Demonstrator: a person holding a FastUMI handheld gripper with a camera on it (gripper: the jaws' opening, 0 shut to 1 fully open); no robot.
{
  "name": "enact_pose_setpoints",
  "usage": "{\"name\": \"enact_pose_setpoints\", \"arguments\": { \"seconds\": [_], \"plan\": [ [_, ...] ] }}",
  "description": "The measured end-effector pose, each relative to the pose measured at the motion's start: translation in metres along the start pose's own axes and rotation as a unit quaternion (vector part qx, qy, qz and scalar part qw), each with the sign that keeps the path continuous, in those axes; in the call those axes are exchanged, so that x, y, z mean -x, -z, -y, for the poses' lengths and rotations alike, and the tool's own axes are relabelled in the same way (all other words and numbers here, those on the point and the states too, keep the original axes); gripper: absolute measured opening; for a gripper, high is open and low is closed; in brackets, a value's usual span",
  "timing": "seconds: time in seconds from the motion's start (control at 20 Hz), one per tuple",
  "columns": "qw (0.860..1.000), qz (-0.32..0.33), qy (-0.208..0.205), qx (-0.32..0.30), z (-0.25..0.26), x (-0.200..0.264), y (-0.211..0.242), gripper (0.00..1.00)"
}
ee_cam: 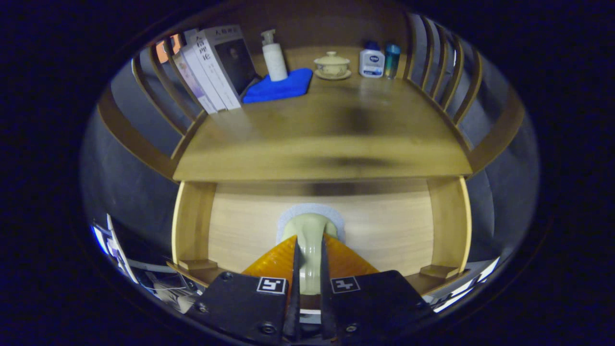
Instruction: Pull open the drawer, take out the items inside it, and place them on the countertop above the cabinet.
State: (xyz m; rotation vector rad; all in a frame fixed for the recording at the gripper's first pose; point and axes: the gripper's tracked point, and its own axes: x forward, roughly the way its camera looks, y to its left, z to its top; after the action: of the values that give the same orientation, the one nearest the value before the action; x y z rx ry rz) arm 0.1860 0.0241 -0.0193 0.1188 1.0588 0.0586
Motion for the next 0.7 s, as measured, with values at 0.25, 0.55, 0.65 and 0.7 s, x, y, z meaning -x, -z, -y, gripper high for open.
{"name": "enact_pose_setpoints", "arguments": {
  "seconds": [0.25,0.55,0.65,0.7],
  "plan": [
    [0.999,0.024,-0.007,-0.036,0.001,0.01,-0.061,0.21],
    [0.999,0.028,0.001,-0.032,-0.005,-0.005,-0.121,0.21],
    [0.999,0.021,0.012,-0.035,-0.005,-0.012,-0.133,0.2],
    [0.999,0.018,0.015,-0.036,-0.005,-0.018,-0.141,0.2]
  ]
}}
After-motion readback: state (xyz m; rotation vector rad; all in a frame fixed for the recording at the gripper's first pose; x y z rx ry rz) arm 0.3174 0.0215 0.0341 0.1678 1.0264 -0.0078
